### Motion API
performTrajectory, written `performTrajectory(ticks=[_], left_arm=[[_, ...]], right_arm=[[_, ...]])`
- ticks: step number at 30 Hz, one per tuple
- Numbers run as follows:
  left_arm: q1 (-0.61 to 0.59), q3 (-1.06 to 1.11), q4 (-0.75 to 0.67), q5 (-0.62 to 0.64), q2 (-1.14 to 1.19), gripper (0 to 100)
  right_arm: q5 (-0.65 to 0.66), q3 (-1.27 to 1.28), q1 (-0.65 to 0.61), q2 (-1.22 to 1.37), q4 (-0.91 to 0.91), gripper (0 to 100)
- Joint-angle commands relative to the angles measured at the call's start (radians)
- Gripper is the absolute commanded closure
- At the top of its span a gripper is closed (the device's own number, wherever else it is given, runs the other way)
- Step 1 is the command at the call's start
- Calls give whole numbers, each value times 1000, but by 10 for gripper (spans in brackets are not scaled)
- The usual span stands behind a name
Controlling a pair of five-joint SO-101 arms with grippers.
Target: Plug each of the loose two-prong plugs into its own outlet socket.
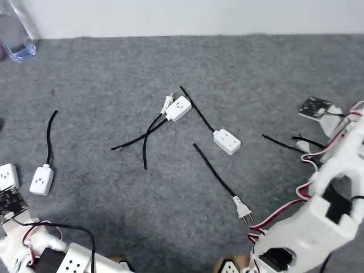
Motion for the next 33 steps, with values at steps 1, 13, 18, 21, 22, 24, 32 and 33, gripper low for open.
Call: performTrajectory(ticks=[1, 13, 18, 21, 22, 24, 32, 33], left_arm=[[5, -7, 8, -5, 6, 878], [5, -7, 8, -5, 6, 878], [5, -7, 8, -5, 6, 878], [5, -7, 8, -5, 6, 878], [5, -7, 8, -5, 6, 878], [5, -7, 8, -5, 6, 878], [0, -7, 8, -5, 6, 878], [0, -7, 8, -5, 6, 878]], right_arm=[[-12, -31, -70, -99, 166, 721], [-207, 546, -483, -648, 245, 723], [-477, 875, -633, -998, 48, 724], [-577, 1022, -659, -1156, -21, 724], [-586, 1062, -671, -1188, -22, 724], [-592, 1125, -693, -1228, -27, 724], [-624, 1252, -694, -1241, -130, 724], [-651, 1272, -694, -1241, -159, 724]])
